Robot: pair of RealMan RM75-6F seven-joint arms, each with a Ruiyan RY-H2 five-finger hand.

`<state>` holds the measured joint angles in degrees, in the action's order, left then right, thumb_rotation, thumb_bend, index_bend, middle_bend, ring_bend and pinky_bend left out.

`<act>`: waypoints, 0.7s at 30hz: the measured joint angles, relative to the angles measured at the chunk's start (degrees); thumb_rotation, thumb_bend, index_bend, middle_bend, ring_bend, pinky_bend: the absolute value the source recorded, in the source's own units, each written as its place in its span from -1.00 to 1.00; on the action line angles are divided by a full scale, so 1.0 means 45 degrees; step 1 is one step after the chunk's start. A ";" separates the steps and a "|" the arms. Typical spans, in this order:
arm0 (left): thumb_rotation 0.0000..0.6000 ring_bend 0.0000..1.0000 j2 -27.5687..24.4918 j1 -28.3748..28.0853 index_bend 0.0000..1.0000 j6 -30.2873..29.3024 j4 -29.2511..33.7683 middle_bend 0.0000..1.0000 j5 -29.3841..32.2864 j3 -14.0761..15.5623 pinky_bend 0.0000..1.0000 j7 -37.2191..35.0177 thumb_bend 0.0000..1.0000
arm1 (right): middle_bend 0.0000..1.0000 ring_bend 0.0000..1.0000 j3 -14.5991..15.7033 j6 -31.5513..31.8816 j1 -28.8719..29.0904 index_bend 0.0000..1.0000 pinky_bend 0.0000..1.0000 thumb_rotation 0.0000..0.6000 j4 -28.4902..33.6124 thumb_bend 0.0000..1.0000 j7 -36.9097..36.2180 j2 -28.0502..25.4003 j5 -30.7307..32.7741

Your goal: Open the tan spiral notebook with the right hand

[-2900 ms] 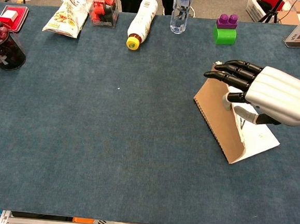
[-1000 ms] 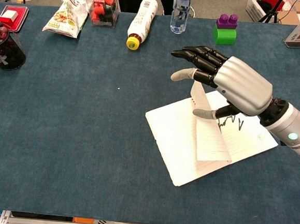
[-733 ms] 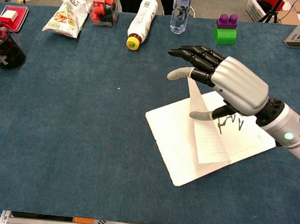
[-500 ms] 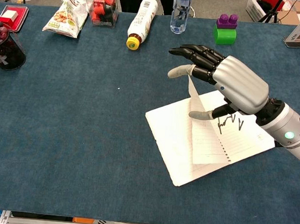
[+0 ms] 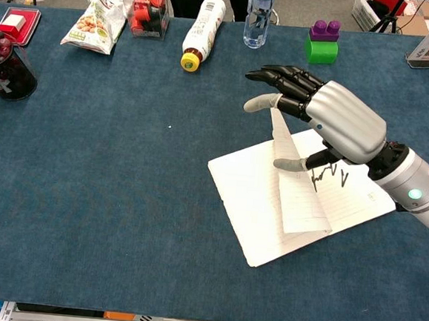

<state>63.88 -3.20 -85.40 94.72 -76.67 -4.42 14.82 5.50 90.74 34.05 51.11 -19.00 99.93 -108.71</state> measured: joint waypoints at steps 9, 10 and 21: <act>1.00 -0.68 0.0000 -0.0003 -0.20 0.0030 -0.0021 -0.74 0.0015 0.0009 -0.22 -0.0036 -0.85 | -0.79 -1.00 0.0028 -0.0456 0.0176 -0.46 -0.80 1.00 -0.0098 -1.00 -0.0197 0.0400 0.0087; 1.00 -0.68 -0.0002 0.0001 -0.20 0.0027 -0.0021 -0.74 0.0019 0.0009 -0.22 -0.0047 -0.85 | -0.79 -1.00 0.0021 -0.0496 0.0211 -0.46 -0.80 1.00 -0.0140 -1.00 -0.0264 0.0483 0.0091; 1.00 -0.68 -0.0016 0.0044 -0.19 0.0047 -0.0111 -0.74 0.0062 0.0018 -0.22 -0.0265 -0.85 | -0.79 -1.00 0.0079 -0.0846 0.0577 -0.46 -0.80 1.00 -0.0833 -1.00 -0.0875 0.1388 0.0050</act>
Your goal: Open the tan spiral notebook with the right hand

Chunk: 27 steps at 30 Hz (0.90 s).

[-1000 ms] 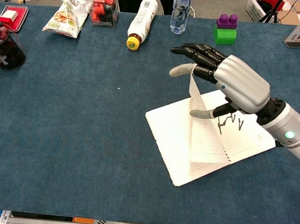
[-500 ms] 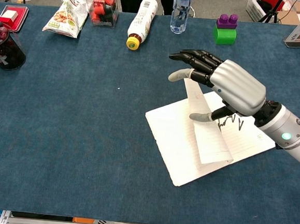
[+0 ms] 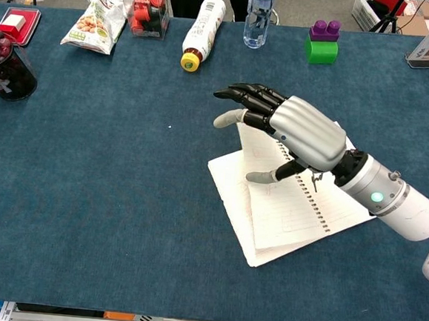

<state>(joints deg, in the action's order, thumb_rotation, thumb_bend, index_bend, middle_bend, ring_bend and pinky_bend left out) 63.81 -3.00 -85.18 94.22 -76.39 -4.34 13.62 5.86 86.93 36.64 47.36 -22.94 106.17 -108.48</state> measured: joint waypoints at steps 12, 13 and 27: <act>1.00 -0.68 -0.0020 0.0030 -0.19 -0.0021 -0.0020 -0.74 0.0002 -0.0003 -0.22 -0.0098 -0.85 | -0.79 -1.00 -0.0019 0.0115 0.0164 -0.46 -0.80 1.00 -0.0465 -1.00 -0.0216 0.0415 0.0038; 1.00 -0.68 -0.0023 0.0033 -0.19 -0.0025 -0.0029 -0.74 -0.0001 -0.0005 -0.22 -0.0118 -0.85 | -0.79 -1.00 -0.0053 0.0167 0.0168 -0.46 -0.80 1.00 -0.0457 -1.00 -0.0156 0.0372 0.0051; 1.00 -0.68 0.0059 -0.0011 -0.21 -0.0297 0.0010 -0.73 -0.0404 -0.0065 -0.20 -0.0177 -0.85 | -0.77 -1.00 -0.0476 0.0228 -0.0262 -0.46 -0.80 1.00 0.1998 -1.00 0.3930 -0.3086 0.0612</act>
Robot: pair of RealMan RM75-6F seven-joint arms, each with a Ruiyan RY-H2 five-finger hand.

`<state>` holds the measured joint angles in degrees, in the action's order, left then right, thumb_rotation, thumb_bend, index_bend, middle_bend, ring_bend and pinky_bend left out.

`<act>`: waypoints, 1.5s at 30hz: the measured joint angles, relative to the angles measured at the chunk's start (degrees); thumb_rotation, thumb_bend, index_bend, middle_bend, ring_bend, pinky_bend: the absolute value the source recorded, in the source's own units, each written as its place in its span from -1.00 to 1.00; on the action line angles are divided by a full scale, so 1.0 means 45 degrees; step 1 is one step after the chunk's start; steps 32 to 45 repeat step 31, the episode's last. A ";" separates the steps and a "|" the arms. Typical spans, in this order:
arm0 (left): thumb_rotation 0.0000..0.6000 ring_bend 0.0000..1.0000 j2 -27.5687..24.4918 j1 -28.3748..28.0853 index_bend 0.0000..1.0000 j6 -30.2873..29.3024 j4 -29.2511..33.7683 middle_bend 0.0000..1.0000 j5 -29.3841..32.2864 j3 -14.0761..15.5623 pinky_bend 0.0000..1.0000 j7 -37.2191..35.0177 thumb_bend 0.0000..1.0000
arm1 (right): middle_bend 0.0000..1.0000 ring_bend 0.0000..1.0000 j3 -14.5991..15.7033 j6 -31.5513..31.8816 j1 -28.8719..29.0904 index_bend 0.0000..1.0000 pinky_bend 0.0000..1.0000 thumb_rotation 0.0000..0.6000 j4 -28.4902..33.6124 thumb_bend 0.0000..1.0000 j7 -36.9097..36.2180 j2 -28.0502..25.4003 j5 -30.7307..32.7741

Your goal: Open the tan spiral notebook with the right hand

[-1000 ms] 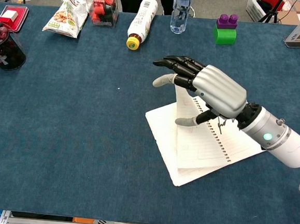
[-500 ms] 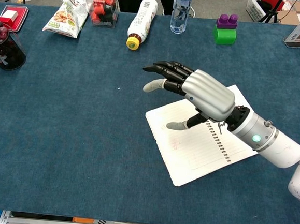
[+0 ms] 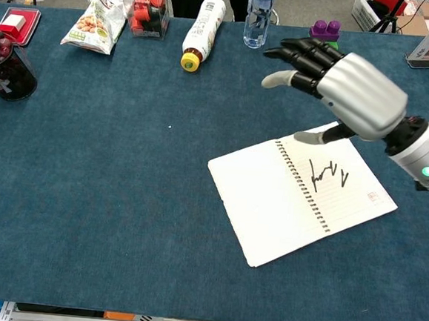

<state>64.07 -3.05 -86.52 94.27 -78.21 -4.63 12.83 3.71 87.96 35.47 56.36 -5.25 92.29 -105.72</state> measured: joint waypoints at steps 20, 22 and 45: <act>1.00 -0.68 0.0158 -0.0210 -0.29 -0.0275 -0.0009 -0.72 -0.0547 -0.0188 -0.20 -0.0233 -0.85 | -0.77 -1.00 -0.0304 0.1912 -0.4455 -0.46 -0.80 1.00 0.3949 -0.99 0.4382 -0.3424 0.2594; 1.00 -0.68 0.0154 -0.0244 -0.29 -0.0216 -0.0018 -0.72 -0.0531 -0.0188 -0.20 -0.0247 -0.85 | -0.76 -1.00 -0.0343 0.2231 -0.4901 -0.46 -0.80 1.00 0.3934 -0.99 0.4429 -0.3347 0.2786; 1.00 -0.68 0.0156 -0.0349 -0.29 -0.0031 -0.0053 -0.72 -0.0444 -0.0221 -0.20 -0.0319 -0.85 | -0.77 -1.00 -0.0804 0.3280 -0.6445 -0.46 -0.80 1.00 0.3459 -0.99 0.3821 -0.2680 0.3768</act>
